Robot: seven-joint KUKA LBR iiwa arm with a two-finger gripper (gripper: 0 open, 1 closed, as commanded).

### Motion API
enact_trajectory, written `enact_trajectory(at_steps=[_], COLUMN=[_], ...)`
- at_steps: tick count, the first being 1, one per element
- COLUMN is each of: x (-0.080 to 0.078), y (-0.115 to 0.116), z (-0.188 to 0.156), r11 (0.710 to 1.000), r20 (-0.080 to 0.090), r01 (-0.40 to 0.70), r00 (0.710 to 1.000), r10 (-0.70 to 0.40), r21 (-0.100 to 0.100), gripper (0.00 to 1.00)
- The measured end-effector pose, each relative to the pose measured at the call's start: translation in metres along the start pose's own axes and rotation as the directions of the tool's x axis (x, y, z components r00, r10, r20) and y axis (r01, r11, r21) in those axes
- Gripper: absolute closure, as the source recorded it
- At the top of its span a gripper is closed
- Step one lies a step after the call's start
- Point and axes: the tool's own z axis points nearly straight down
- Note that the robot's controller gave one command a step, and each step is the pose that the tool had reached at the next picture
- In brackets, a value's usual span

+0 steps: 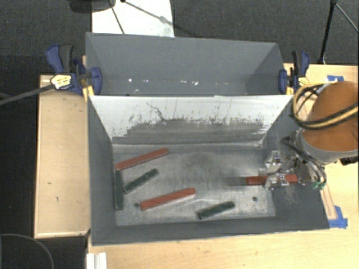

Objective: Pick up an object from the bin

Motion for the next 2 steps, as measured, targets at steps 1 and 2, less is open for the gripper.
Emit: enact_trajectory(at_steps=[1,2], x=[-0.006,-0.008], y=[0.002,0.001], z=[-0.047,-0.068], r11=[1.0,1.0], r20=[-0.006,0.004], r01=[0.012,0.011], r00=[1.0,1.0], r10=[-0.012,-0.011], r21=[-0.001,0.0], gripper=[1.0,1.0])
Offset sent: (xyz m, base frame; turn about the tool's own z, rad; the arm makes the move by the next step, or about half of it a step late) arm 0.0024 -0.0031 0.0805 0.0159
